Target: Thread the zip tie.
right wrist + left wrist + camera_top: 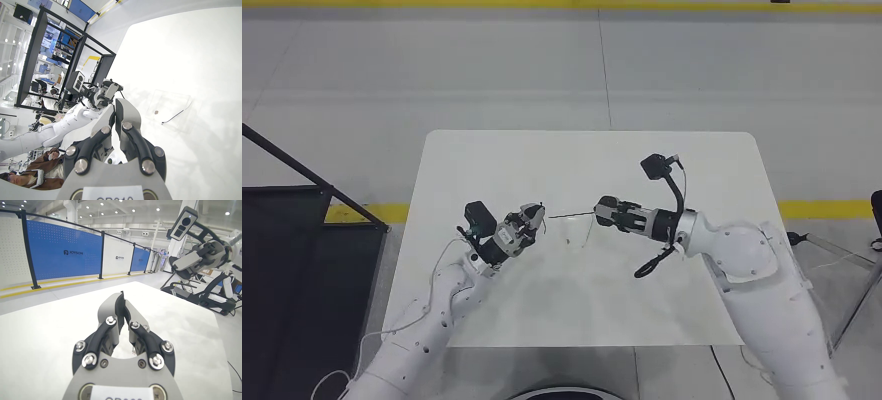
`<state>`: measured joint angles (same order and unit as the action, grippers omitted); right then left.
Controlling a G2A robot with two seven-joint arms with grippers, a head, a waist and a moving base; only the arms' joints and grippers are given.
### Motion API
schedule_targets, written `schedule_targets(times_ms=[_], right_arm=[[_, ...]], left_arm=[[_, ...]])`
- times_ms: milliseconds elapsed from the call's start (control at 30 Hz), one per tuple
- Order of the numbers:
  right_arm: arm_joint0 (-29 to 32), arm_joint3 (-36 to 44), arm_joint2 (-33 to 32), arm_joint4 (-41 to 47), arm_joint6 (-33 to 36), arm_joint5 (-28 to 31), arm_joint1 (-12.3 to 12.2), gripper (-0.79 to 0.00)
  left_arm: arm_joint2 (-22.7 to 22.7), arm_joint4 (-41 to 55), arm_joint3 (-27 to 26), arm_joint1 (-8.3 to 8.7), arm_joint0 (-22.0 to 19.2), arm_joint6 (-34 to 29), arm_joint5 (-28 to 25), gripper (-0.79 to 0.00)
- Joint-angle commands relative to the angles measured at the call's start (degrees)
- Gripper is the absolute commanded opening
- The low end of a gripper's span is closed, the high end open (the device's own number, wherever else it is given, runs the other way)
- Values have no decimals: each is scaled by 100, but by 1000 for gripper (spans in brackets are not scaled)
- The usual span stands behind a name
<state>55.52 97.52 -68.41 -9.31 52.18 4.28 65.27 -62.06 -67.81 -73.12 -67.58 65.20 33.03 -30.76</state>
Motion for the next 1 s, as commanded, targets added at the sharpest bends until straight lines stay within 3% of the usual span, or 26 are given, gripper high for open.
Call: schedule_targets(times_ms=[0,333,967], right_arm=[[-36,-11,87,23,-56,-135,16,-785],[-267,-174,324,18,-379,-648,82,-785],[-366,-222,385,10,-313,-788,85,-785]], left_arm=[[-21,-72,-111,-1,54,-22,119,-785],[-69,-472,-216,-16,175,258,434,-785],[-84,-645,-180,-80,175,296,585,-785]])
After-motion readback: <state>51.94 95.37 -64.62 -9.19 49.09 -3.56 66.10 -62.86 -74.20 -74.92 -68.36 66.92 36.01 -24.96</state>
